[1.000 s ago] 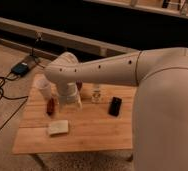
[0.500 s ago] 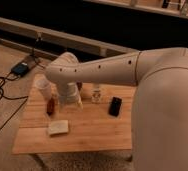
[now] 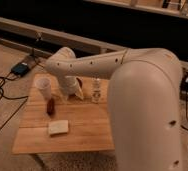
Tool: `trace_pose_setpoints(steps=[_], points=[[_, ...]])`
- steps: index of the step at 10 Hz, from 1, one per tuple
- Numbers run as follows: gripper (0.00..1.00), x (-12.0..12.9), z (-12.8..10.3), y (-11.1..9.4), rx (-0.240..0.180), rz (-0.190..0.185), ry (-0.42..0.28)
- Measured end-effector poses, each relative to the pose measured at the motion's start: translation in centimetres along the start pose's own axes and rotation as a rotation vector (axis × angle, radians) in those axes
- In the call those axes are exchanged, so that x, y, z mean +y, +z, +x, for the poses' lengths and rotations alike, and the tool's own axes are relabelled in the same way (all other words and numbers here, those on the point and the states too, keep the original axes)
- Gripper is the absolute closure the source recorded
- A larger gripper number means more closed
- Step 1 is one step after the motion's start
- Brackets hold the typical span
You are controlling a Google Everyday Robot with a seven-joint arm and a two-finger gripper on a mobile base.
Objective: Pick up the ceramic bowl
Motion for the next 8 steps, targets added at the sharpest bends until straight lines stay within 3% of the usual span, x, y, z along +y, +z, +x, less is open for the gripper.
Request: trace_pose_setpoints(steps=[5, 8], points=[[0.35, -1.0, -7.4, 3.1, -0.086, -0.023, -0.180], [0.35, 0.5, -9.4, 5.6, -0.090, -0.019, -0.305]])
